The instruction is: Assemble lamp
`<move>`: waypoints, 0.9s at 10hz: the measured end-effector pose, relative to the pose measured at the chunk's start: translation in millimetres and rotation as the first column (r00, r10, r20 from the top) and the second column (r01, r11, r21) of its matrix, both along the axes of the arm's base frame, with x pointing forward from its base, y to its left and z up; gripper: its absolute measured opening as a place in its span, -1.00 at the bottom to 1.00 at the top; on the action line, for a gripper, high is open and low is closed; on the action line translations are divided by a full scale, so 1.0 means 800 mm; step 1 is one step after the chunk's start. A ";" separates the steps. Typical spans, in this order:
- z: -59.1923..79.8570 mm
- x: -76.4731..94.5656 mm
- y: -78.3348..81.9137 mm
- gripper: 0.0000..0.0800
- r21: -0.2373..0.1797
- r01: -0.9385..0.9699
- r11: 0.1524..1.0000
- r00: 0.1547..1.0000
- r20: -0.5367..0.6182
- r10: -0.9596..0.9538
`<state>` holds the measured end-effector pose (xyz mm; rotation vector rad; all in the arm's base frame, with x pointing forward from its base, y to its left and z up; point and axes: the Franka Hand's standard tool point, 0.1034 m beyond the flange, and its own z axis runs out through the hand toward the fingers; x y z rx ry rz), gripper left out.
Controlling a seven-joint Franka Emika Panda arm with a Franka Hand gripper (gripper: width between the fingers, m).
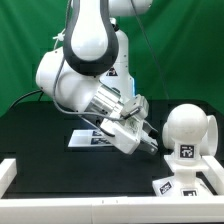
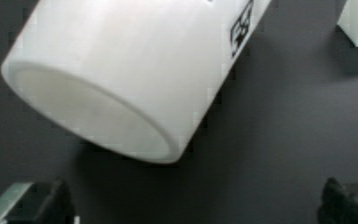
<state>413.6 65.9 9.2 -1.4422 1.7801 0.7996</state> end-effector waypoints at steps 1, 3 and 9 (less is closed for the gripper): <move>-0.004 -0.002 0.005 0.75 -0.021 0.028 0.999 0.999 -0.023 -0.029; -0.007 -0.003 0.027 0.75 -0.036 0.039 0.999 0.996 -0.075 -0.042; -0.004 0.011 0.049 0.49 -0.032 0.051 0.998 0.992 -0.117 -0.055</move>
Offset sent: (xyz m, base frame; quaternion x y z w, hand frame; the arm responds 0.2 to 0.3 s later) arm 0.0180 0.0347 -0.0023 -0.0018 0.0073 0.0646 0.9979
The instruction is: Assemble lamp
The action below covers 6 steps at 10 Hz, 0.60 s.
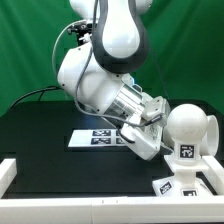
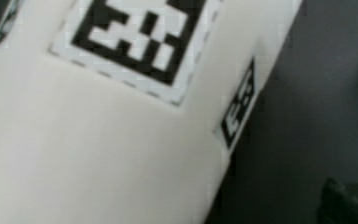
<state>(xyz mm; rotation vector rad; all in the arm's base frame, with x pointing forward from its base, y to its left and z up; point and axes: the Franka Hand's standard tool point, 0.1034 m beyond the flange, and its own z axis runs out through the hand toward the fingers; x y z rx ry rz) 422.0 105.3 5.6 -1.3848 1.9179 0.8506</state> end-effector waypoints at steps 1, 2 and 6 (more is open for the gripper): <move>0.000 0.000 0.000 0.49 0.000 0.000 1.000 1.000 -0.001 0.000; -0.001 0.000 0.000 -0.01 0.000 0.001 1.000 1.000 -0.001 -0.001; 0.002 0.000 0.002 -0.86 0.015 0.001 1.000 1.000 0.000 -0.001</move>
Offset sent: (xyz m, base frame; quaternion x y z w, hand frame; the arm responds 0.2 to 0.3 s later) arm 0.0000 0.0000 0.0000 0.0000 0.0000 0.0000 1.0000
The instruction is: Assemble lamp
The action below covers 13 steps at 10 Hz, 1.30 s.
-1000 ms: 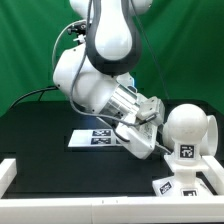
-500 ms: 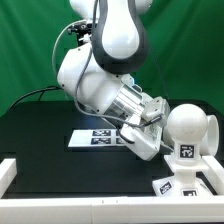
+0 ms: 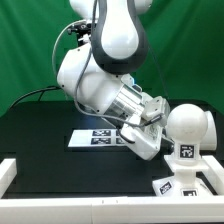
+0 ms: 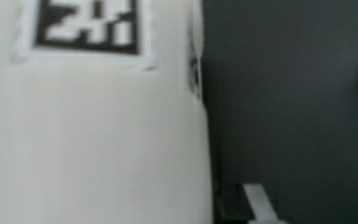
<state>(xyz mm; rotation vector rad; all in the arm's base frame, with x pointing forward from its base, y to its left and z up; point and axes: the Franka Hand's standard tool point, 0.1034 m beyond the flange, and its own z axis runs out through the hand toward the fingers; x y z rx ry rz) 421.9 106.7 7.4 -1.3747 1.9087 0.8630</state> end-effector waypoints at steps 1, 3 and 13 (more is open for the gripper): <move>0.000 0.000 0.000 -0.86 0.000 0.000 1.000 1.000 0.000 0.000; 0.000 0.000 0.000 -0.86 0.001 0.000 1.000 1.000 -0.001 0.000; 0.110 0.031 -0.038 -0.88 -0.348 -0.177 0.921 0.974 0.074 0.215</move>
Offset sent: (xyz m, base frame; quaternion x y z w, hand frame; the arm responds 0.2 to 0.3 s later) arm 0.0000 0.0000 0.0000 0.0000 0.0000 0.0000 1.0000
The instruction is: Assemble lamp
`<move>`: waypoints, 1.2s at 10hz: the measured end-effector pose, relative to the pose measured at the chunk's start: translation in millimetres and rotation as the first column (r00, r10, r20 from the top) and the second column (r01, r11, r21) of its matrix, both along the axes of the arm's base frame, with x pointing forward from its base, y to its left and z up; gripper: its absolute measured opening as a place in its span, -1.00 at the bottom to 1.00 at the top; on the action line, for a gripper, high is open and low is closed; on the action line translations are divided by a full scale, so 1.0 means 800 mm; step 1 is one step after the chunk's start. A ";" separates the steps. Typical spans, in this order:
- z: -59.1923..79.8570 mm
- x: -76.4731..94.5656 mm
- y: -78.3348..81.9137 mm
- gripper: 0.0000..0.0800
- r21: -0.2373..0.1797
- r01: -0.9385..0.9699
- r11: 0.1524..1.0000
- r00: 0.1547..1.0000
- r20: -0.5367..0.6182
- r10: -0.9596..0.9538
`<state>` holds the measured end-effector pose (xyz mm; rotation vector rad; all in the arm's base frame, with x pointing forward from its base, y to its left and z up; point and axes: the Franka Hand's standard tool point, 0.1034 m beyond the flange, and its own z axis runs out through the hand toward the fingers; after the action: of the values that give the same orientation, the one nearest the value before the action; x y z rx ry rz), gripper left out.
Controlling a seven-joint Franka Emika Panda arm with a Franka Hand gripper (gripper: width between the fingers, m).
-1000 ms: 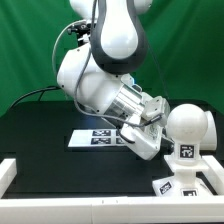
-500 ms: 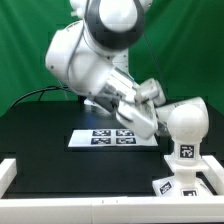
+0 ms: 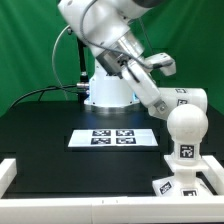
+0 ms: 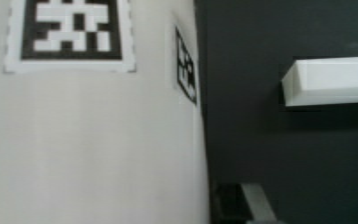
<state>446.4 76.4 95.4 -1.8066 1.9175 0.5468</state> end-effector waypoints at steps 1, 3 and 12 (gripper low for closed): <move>0.001 0.003 -0.001 -0.88 -0.074 0.003 0.997 1.000 -0.001 -0.003; 0.036 0.011 -0.034 -0.88 -0.171 -0.147 0.974 0.989 -0.005 0.149; 0.092 0.055 -0.054 -0.88 -0.677 -0.279 0.681 0.945 -0.065 0.322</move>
Offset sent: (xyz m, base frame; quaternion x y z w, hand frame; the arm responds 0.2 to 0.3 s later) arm 0.0299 -0.0730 0.0673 -0.0704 0.1638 -0.1764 0.9680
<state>490.1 33.4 169.1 -2.5913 1.9246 -0.1757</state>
